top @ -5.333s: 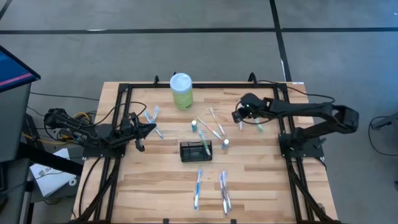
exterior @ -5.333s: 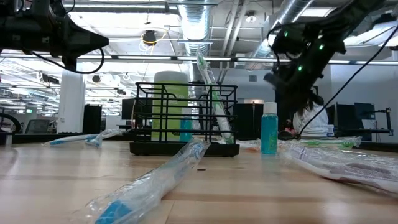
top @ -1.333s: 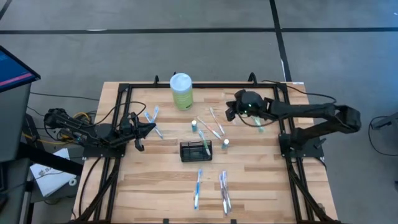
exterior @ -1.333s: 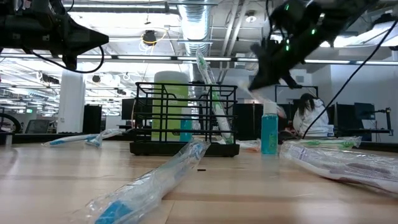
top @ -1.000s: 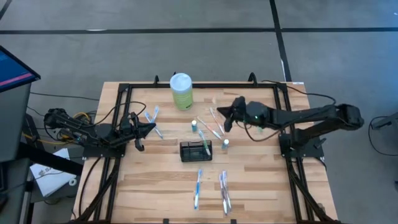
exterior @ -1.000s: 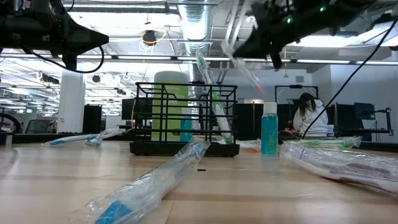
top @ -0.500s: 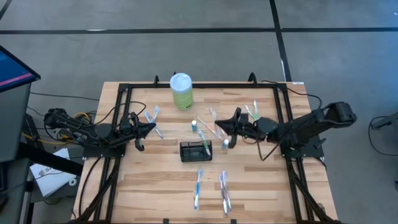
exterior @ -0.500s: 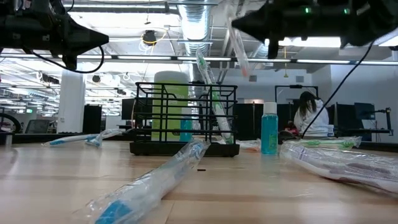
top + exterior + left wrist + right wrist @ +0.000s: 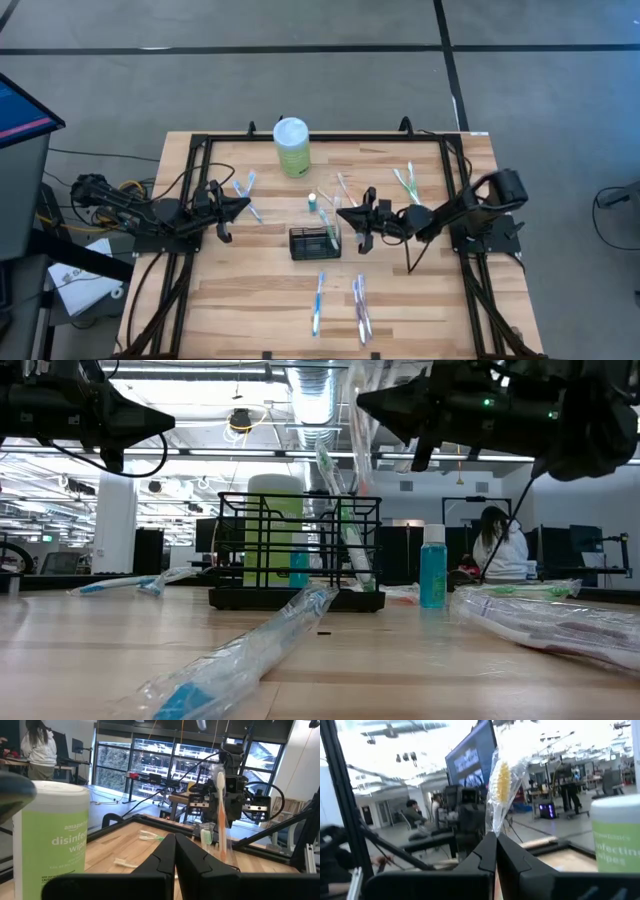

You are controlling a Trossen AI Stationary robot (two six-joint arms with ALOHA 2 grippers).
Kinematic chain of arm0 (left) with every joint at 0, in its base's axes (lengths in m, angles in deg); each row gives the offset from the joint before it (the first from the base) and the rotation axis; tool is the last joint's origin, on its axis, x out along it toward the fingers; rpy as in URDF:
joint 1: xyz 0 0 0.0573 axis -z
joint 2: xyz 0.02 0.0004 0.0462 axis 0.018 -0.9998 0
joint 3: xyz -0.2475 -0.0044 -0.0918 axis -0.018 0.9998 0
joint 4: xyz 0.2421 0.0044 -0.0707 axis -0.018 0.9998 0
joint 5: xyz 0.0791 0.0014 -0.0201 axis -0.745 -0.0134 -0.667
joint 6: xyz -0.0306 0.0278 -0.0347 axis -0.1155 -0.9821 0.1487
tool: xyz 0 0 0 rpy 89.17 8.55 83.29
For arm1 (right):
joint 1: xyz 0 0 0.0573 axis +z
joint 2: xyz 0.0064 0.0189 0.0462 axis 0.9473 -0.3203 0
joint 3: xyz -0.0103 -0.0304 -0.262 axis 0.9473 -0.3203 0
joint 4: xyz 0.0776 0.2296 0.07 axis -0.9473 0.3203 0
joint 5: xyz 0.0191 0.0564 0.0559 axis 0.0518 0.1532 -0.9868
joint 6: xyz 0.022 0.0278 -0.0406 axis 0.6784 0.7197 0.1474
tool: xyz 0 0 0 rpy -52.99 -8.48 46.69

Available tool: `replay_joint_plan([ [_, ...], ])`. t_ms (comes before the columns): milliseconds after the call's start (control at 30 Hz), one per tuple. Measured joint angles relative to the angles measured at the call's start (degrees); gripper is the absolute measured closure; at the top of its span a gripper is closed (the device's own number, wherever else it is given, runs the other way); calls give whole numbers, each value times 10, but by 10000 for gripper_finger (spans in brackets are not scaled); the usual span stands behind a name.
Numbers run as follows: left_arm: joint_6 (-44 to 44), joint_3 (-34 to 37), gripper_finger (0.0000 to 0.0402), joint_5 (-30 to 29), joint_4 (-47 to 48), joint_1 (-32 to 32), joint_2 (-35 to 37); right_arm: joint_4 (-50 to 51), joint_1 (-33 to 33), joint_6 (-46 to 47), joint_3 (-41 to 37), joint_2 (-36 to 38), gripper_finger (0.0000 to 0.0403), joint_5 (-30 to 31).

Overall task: Pick & Place toothbrushing station
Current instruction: Put the right orange toothbrush into the wire organizer

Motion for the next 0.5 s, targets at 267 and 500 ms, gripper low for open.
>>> replay_joint_plan([
  [267,-1,0,401,0,0,0,0,0,-1,0,18,-30,403,-5],
  [500,-1,0,401,0,0,0,0,6,16,-29,18,-29,403,-15],
])
